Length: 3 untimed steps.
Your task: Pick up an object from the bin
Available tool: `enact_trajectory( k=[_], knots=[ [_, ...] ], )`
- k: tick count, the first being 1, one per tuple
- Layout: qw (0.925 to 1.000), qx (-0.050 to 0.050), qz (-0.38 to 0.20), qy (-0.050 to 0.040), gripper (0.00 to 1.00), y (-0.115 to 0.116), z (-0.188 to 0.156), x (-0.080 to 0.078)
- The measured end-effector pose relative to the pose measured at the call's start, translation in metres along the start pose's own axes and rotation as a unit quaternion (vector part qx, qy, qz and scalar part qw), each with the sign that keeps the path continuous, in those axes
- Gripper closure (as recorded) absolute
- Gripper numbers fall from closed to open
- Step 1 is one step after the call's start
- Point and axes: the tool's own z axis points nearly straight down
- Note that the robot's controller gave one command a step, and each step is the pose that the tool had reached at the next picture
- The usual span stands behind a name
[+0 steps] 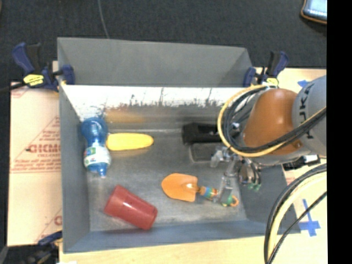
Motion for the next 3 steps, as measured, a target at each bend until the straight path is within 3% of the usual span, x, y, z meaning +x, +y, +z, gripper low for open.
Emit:
enact_trajectory(
  k=[1,2,3],
  knots=[
    [0.9991,-0.002,0.042,0.0059,0.00,0.029,0.057,0.026],
    [0.9993,-0.001,0.037,0.0041,0.00,0.033,0.052,0.024],
    [0.9987,-0.002,-0.050,0.0027,0.00,0.061,0.018,0.008]
  ],
)
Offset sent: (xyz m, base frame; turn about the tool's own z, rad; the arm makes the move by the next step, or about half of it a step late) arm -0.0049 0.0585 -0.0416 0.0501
